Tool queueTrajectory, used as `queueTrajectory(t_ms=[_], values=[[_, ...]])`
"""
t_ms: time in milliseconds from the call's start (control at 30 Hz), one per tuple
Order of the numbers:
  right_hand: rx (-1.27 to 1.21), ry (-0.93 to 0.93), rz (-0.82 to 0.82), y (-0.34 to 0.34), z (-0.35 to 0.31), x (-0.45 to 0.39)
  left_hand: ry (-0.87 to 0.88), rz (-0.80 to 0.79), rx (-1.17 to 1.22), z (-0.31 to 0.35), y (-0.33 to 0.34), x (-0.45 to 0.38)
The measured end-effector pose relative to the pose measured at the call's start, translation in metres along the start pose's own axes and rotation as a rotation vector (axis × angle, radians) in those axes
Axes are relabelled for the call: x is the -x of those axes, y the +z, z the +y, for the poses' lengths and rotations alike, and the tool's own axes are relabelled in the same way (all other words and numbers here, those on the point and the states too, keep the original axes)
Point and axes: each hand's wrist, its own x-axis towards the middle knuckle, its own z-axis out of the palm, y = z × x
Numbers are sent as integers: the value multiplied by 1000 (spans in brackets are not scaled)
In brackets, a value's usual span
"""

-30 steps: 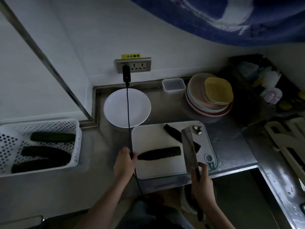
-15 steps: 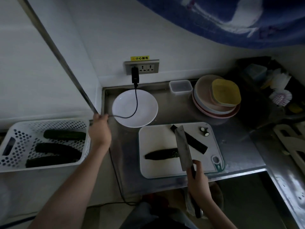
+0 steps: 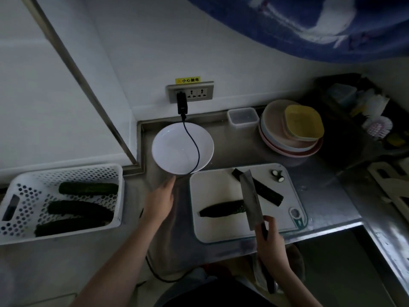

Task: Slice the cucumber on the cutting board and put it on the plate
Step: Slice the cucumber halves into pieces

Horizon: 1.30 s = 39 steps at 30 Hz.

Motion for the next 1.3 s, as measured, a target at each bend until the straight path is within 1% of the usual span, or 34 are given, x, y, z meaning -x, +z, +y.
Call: queueTrajectory(t_ms=[133,300,333,400,433,533,600,667,733,900,967,1033,1067,1200,1233,1267,1300], values=[[-3,34,34,0,3,7,45,118,-75,-7,20,12],[3,72,61,2,-1,13,38,159,-85,14,35,9],[22,67,65,2,-2,15,58,174,-77,21,36,8],[78,50,66,2,-4,16,186,187,-12,38,43,7],[106,47,68,1,-4,16,293,156,32,49,49,7],[165,67,99,-2,-6,17,596,-40,114,86,71,8],[193,71,124,-6,-8,16,699,-169,118,106,83,7],[226,68,141,-9,-8,15,737,-209,73,118,85,5],[225,80,158,-11,-7,12,752,-158,41,120,87,-1],[169,105,250,-15,-3,5,806,-29,114,105,95,-4],[143,110,286,-22,-1,1,807,29,140,115,86,-18],[122,121,320,-27,3,-1,787,45,89,138,74,-42],[111,131,339,-28,6,-1,767,-6,52,151,71,-56],[67,188,384,-26,15,1,695,-396,-221,181,78,-101],[57,195,384,-26,17,2,697,-457,-261,181,83,-107],[43,199,382,-25,18,3,702,-476,-256,179,87,-109],[29,204,377,-25,19,4,721,-456,-229,176,91,-109]])
